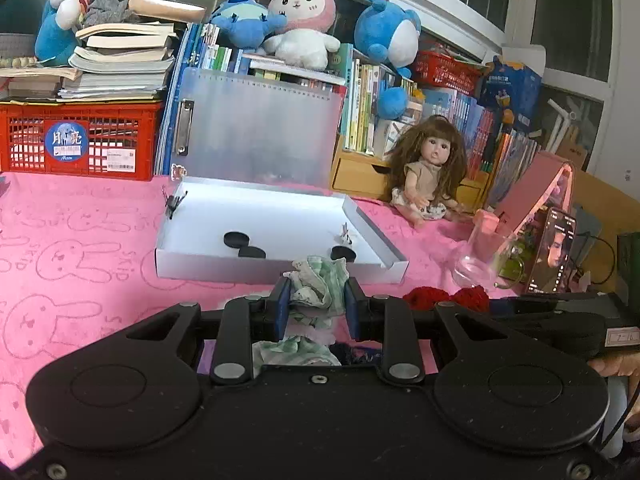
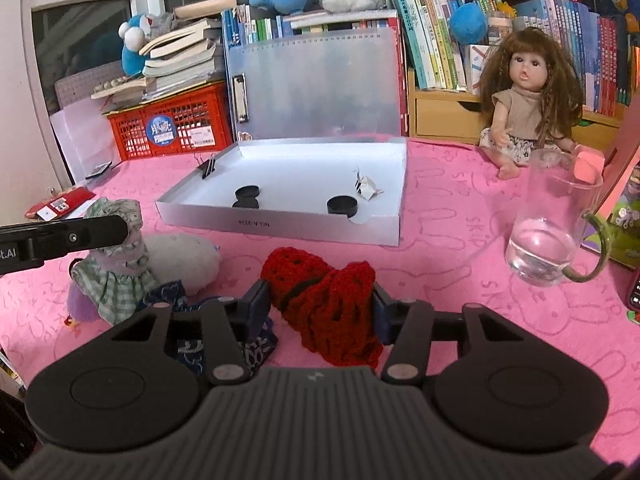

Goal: Organize objects
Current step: 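Grasp the green checked cloth with left tool while right tool grasps the red crochet piece, then carry the green cloth and red crochet piece over the white tray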

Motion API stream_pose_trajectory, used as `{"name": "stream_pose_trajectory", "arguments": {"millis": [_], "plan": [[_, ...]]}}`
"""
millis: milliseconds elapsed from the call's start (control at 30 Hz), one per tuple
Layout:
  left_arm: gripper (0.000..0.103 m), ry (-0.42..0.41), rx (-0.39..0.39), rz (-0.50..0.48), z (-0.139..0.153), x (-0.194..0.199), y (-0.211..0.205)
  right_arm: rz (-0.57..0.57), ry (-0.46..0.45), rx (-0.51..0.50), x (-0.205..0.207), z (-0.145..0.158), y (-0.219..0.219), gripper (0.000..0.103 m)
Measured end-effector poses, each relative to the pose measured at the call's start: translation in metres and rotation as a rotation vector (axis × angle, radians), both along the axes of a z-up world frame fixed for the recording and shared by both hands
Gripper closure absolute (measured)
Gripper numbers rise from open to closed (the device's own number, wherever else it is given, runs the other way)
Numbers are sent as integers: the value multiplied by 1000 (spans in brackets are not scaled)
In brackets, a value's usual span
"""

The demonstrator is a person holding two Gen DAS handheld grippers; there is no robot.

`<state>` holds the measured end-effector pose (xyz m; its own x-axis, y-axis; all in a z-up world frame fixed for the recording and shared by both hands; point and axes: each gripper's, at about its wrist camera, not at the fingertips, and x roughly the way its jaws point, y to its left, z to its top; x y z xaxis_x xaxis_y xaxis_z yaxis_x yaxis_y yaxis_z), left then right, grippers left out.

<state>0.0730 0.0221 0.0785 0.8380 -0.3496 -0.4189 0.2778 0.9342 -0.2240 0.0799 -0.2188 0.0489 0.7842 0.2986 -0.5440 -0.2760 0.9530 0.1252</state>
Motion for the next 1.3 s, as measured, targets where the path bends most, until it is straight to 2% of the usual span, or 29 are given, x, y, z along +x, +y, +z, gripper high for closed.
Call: {"name": "stream_pose_trajectory", "arguments": {"millis": [733, 1300], "plan": [[77, -25, -21, 30, 14, 11, 9, -41, 2, 25, 6, 4, -12, 48], [77, 25, -60, 97, 41, 85, 23, -100, -52, 59, 47, 40, -26, 48]]}}
